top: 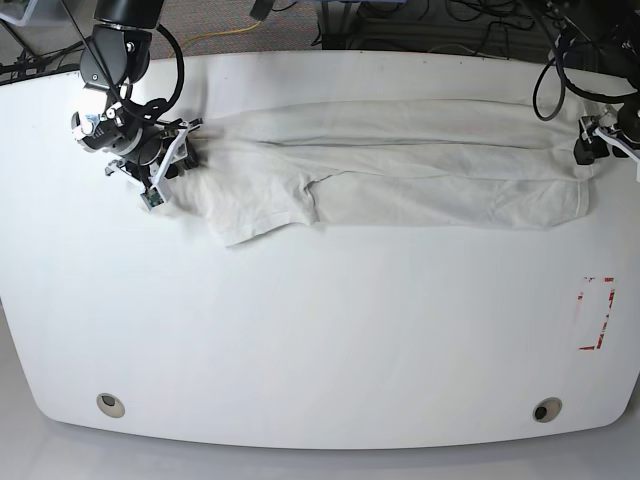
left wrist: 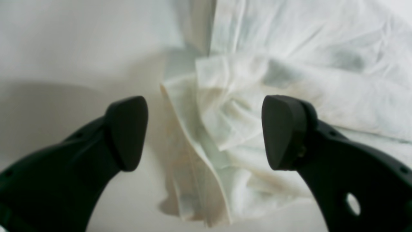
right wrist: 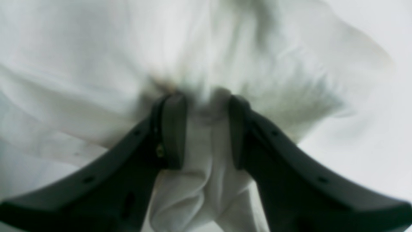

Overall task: Fold the T-shirt properly
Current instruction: 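Lay the folded hem down and release it with both grippers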

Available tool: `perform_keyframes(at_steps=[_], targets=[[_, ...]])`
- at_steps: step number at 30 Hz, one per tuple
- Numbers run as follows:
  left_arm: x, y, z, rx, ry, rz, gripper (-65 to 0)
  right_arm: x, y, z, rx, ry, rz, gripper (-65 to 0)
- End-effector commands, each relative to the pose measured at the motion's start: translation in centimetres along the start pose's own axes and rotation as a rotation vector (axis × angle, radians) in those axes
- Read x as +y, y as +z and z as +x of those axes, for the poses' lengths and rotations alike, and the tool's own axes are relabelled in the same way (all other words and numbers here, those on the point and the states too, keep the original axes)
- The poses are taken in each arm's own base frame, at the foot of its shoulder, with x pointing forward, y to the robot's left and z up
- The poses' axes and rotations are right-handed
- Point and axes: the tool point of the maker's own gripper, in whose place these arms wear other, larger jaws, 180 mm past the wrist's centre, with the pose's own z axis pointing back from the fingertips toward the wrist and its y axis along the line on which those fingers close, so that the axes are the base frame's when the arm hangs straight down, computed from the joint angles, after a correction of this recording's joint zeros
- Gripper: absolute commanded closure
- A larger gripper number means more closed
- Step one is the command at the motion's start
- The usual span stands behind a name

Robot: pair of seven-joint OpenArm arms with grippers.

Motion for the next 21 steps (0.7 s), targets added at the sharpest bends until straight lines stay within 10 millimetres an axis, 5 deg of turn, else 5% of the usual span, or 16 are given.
perform_keyframes(at_steps=[1, 8, 17, 19, 21], targets=[[0.6, 0.3, 0.9, -0.028, 0.000, 0.004, -52.2, -0.5, 0.4, 1.0, -0.030, 0.012, -0.012, -20.3], [0.5, -1.0, 0.4, -0.039, 0.053, -0.022, -52.2, -0.6, 0.4, 1.2, -0.033, 0.013, -0.013, -20.3], [-2.5, -3.2, -0.5, 0.023, -0.003, -0.104, -51.7, -0.6, 0.4, 1.3, -0.036, 0.014, -0.014, -20.3], [-2.8, -3.3, -0.6, 0.033, -0.012, -0.108, -48.8, -0.6, 0.4, 1.3, -0.036, 0.014, -0.014, -20.3], [-3.3, -3.6, -0.3, 0.033, -0.024, -0.121, -36.7, -0.6, 0.4, 1.3, -0.036, 0.014, -0.014, -20.3]])
